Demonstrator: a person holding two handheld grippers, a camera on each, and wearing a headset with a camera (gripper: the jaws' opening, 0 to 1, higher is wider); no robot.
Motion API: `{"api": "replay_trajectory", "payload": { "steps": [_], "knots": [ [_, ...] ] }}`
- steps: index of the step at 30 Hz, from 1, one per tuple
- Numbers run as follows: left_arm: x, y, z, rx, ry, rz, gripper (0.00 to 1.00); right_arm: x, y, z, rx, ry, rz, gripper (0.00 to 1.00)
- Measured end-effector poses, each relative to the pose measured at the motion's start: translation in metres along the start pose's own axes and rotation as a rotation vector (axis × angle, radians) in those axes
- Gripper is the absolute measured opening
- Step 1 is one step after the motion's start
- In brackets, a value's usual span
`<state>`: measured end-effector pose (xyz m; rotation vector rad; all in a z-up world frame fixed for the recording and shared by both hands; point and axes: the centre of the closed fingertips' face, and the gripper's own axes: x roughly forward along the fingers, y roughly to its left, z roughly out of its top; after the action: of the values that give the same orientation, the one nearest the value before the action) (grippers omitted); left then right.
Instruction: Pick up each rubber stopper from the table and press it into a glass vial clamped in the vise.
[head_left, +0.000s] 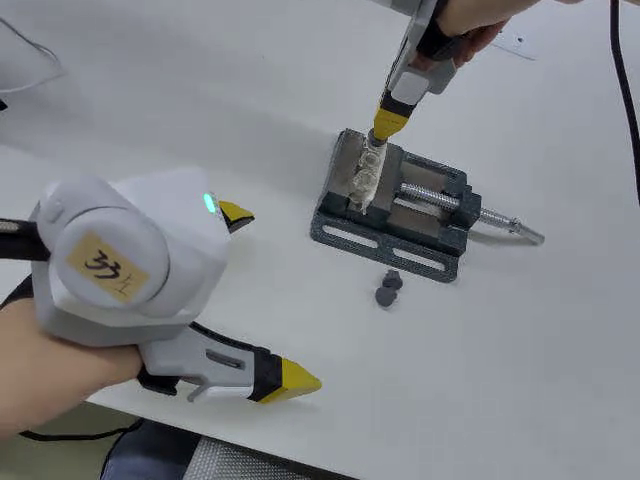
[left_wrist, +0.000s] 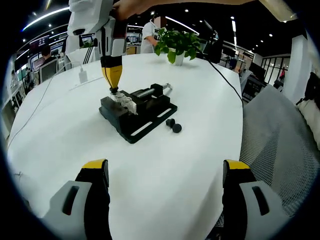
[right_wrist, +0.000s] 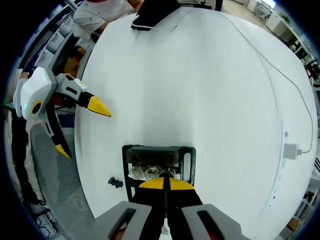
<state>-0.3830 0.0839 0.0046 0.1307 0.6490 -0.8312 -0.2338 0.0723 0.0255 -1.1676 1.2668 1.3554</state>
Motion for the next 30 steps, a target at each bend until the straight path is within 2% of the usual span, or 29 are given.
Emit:
{"api": "replay_trajectory", "payload": {
  "steps": [3,4,5,11,15,18,23,25,26,30],
  "knots": [
    [-0.0002,0.0004,-0.0008,-0.006,-0.002,0.004,0.94,0.0003,-0.0004,-0.0008,0.004,-0.005,0.01,0.0],
    [-0.0001,0.0004,-0.0011,-0.008,-0.003,0.004,0.94,0.0004,-0.0009,-0.001,0.035,-0.019,0.021,0.0],
    [-0.0001,0.0004,-0.0012,-0.007,-0.002,0.005,0.94,0.0016,-0.0034,0.0002,0.034,-0.03,0.017,0.0],
    [0.0009,0.0014,0.0015,-0.007,-0.007,0.005,0.94,0.0022,-0.0025,-0.0012,0.037,-0.028,0.029,0.0],
    [0.0007,0.0031,0.0025,-0.009,-0.009,0.009,0.94,0.0029,0.0001,-0.001,-0.013,0.015,0.002,0.0],
    [0.0006,0.0038,0.0032,-0.007,-0.009,0.014,0.94,0.0029,0.0003,-0.0006,-0.092,0.06,-0.029,0.0],
    [-0.0012,0.0032,0.0054,-0.01,-0.017,0.019,0.94,0.0025,0.0014,-0.0007,-0.081,0.053,-0.036,0.0],
    [-0.0027,0.0033,0.0062,-0.008,-0.02,0.026,0.94,0.0019,0.0021,-0.0016,-0.086,0.04,-0.044,0.0],
    [-0.0031,0.0027,0.0064,-0.013,-0.021,0.024,0.94,0.0018,0.0007,-0.001,-0.066,0.021,-0.042,0.0],
    [-0.0059,0.0019,0.0087,-0.006,-0.022,0.027,0.94,0.0014,0.002,-0.0009,-0.063,0.01,-0.045,0.0]
  ]
}}
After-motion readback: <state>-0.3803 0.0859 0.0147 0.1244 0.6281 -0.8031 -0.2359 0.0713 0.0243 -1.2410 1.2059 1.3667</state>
